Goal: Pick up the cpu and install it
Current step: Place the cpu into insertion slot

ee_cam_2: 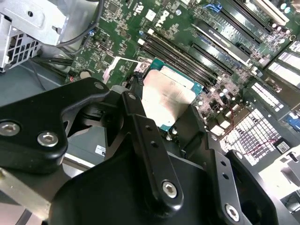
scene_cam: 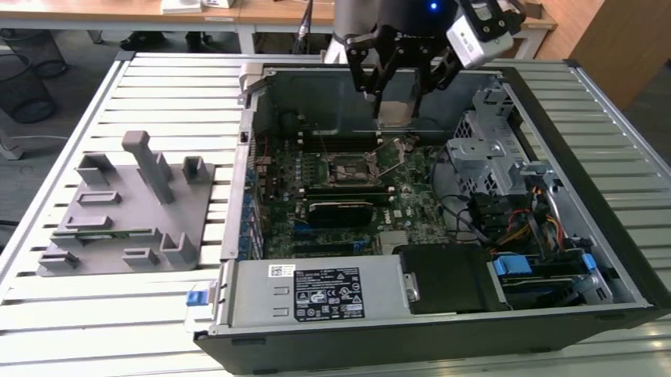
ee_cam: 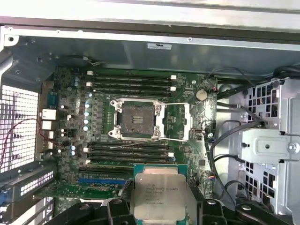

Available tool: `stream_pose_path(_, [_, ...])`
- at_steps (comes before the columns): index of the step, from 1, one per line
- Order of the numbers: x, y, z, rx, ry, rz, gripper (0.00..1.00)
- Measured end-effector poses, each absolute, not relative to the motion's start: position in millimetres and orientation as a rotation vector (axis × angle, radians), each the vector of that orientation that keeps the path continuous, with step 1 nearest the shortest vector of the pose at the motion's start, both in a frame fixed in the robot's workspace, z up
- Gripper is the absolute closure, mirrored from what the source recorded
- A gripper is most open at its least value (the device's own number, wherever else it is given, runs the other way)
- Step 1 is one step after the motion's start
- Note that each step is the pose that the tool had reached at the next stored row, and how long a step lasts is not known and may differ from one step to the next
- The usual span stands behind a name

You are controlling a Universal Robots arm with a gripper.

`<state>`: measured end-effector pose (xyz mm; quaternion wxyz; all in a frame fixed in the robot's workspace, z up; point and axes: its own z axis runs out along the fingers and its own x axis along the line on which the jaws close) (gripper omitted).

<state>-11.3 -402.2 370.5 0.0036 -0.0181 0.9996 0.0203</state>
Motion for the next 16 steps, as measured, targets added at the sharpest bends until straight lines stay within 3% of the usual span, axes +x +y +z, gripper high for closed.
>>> stream_pose_path(16, [-1.0, -400.9, 369.6, 0.128, 3.129, 0.063, 0.47])
